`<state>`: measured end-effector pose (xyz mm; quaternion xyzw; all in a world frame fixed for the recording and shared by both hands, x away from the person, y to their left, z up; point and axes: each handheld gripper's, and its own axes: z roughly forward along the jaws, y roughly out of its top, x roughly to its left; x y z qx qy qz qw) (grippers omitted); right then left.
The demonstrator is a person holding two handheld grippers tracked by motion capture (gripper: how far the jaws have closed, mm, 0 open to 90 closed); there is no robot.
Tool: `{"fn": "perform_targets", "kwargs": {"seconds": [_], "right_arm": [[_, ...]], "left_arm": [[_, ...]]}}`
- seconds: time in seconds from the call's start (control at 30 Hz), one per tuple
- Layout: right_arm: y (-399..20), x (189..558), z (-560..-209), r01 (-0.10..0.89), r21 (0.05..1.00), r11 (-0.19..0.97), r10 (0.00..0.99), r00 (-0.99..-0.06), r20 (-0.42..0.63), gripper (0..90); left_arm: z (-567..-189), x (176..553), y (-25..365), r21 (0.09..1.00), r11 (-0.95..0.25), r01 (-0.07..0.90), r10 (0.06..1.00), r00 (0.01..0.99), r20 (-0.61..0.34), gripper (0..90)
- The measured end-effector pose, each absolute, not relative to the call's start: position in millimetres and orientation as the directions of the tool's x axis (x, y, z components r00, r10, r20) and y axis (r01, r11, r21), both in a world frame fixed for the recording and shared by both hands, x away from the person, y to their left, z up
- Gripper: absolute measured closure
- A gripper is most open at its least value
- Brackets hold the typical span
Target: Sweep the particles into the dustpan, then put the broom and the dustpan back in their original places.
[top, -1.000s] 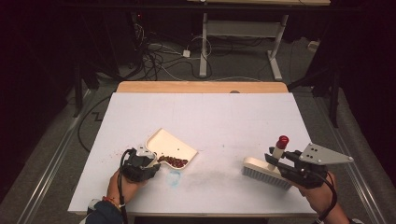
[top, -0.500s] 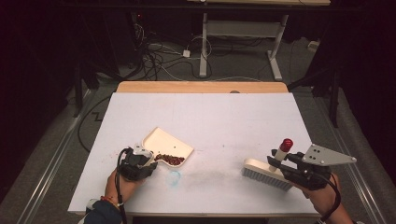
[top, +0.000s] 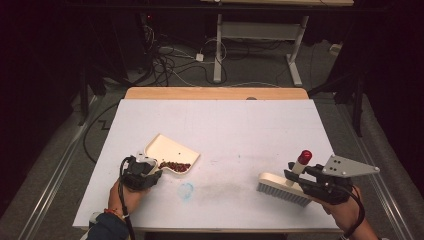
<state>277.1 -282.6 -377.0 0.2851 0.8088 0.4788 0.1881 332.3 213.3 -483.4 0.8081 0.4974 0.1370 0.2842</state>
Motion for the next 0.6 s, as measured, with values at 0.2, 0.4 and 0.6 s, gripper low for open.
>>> {"fn": "perform_targets", "kwargs": {"seconds": [0.2, 0.4, 0.6], "right_arm": [[-280, 277, -376, 0.280, 0.876, 0.393, 0.646, -0.762, -0.046, 69.7], [-276, 290, -374, 0.288, 0.864, 0.412, 0.651, -0.757, -0.058, 69.4], [-270, 319, -370, 0.307, 0.846, 0.436, 0.661, -0.747, -0.069, 67.4]], "left_arm": [[-485, 334, 210, 0.604, -0.318, 0.731, 0.897, 0.438, -0.058, 63.6], [-486, 333, 204, 0.611, -0.280, 0.741, 0.917, 0.394, -0.058, 63.6], [-487, 332, 197, 0.609, -0.235, 0.757, 0.934, 0.349, -0.074, 63.1]]}}
